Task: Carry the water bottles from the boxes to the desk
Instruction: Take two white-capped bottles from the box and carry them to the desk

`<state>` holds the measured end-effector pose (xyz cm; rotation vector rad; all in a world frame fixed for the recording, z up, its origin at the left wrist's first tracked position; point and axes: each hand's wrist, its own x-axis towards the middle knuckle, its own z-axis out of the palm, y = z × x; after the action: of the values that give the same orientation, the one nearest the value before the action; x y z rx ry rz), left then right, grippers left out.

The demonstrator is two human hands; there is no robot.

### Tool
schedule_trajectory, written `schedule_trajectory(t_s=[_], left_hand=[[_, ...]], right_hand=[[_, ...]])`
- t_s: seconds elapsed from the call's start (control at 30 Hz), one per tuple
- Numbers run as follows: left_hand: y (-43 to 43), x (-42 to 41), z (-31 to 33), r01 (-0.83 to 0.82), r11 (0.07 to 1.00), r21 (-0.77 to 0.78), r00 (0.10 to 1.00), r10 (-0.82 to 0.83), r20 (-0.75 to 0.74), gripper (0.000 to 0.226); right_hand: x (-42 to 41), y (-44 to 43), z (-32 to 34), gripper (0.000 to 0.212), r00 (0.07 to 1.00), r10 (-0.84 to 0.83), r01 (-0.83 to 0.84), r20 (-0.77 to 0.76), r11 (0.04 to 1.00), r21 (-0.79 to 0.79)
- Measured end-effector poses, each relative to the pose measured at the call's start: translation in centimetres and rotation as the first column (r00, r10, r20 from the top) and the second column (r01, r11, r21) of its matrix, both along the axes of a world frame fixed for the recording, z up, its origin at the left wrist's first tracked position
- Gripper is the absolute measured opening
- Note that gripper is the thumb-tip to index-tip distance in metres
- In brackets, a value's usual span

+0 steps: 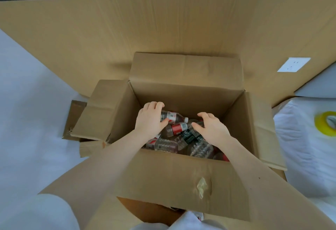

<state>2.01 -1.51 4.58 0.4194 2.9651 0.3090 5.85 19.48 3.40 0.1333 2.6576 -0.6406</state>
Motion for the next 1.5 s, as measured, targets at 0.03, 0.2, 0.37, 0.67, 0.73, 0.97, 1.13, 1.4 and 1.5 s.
schedule_trajectory(t_s=[0.03, 0.2, 0.37, 0.67, 0.73, 0.97, 1.13, 1.4, 1.5], left_hand=[[-0.3, -1.1, -0.5, 0.017, 1.000, -0.008, 1.000, -0.017, 0.000, 0.049], [-1.8, -5.1, -4.5, 0.078, 0.996, -0.031, 0.994, -0.075, 0.084, 0.052], [-3.0, -6.7, -8.7, 0.111, 0.990, -0.089, 0.980, -0.093, 0.178, 0.057], [-2.1, -9.7, -15.8, 0.227, 0.951, -0.208, 0.945, -0.163, 0.285, 0.072], [-2.0, -10.8, -17.3, 0.268, 0.930, -0.250, 0.929, -0.181, 0.324, 0.074], [-1.6, -13.4, -21.5, 0.403, 0.862, -0.307, 0.863, -0.246, 0.441, 0.078], [-1.3, -13.2, -23.0, 0.412, 0.831, -0.373, 0.862, -0.223, 0.455, 0.065], [-0.8, -12.0, -25.5, 0.468, 0.791, -0.395, 0.875, -0.352, 0.331, 0.031], [-0.7, -11.8, -25.5, 0.403, 0.849, -0.342, 0.869, -0.238, 0.435, 0.059]], right_hand=[[-0.7, -0.4, -0.3, 0.055, 1.000, -0.003, 0.003, 0.009, 1.000, 0.014], [-3.5, -2.7, -3.4, 0.056, 0.997, 0.021, -0.027, 0.078, 0.996, 0.082], [-4.9, -3.6, -7.8, 0.056, 0.984, 0.055, -0.070, 0.171, 0.995, 0.078], [-7.0, -2.8, -14.7, 0.058, 0.964, 0.141, -0.160, 0.225, 0.984, 0.072], [-7.2, -2.9, -15.9, 0.059, 0.956, 0.166, -0.184, 0.241, 0.981, 0.054], [-7.8, -3.3, -19.3, 0.060, 0.936, 0.234, -0.245, 0.262, 0.969, 0.012], [-7.5, -4.3, -20.7, 0.062, 0.924, 0.278, -0.281, 0.261, 0.959, -0.028], [-6.7, -5.4, -21.7, 0.059, 0.901, 0.352, -0.351, 0.254, 0.935, -0.051], [-6.5, -5.3, -21.7, 0.057, 0.892, 0.378, -0.375, 0.248, 0.925, -0.061]])
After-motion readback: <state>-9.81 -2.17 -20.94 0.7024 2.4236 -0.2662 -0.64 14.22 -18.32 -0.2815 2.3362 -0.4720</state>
